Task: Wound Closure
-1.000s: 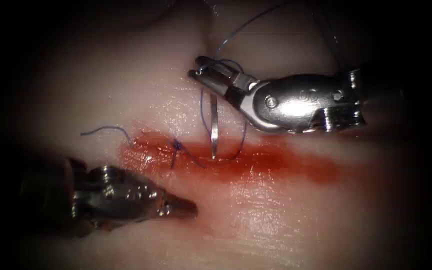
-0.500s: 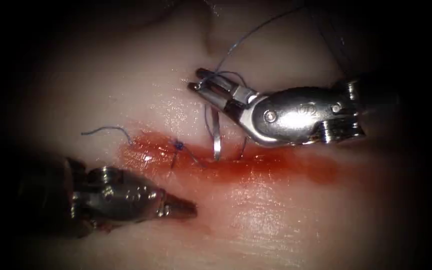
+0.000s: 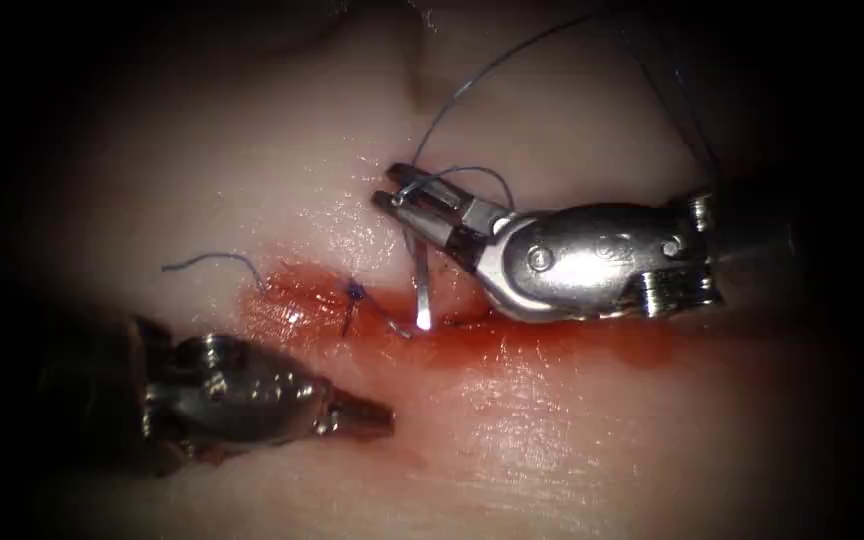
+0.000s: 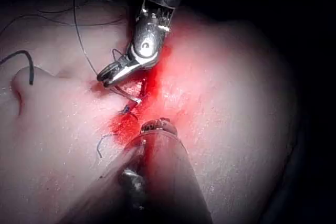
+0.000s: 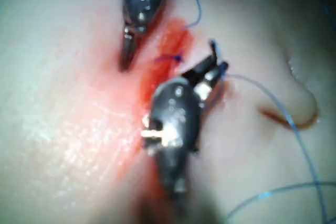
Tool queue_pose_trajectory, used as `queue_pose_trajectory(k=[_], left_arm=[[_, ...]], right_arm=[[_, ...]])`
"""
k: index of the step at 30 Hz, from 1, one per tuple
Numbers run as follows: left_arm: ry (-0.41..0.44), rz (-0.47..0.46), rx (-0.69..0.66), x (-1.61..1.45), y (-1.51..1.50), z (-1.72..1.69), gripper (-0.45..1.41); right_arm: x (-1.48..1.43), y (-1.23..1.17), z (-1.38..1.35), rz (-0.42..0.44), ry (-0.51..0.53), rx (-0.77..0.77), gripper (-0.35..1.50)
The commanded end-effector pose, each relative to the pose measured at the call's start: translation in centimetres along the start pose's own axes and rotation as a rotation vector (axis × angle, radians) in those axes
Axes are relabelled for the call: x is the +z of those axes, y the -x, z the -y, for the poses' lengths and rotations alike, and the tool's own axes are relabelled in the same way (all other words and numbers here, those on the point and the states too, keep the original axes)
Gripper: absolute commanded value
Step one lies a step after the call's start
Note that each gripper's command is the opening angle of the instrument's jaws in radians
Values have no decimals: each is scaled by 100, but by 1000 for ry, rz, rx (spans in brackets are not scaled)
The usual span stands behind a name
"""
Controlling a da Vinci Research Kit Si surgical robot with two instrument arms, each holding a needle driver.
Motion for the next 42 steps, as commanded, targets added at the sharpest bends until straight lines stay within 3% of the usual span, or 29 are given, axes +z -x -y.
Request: queue_pose_trajectory(k=[1,15,22,31,42], left_arm=[[4,1,-1,9,3,-5,-28],[4,1,0,9,3,-5,-28],[1,-2,-2,12,1,-10,-28],[-4,-12,-9,19,-7,-20,-28],[-9,-18,-5,26,-5,-13,-28]], right_arm=[[1,6,11,4,-6,13,-35],[-7,0,4,23,5,138,-35],[1,0,1,31,51,276,-35],[2,-1,0,57,118,327,-35],[-1,-2,3,87,75,397,-35]])
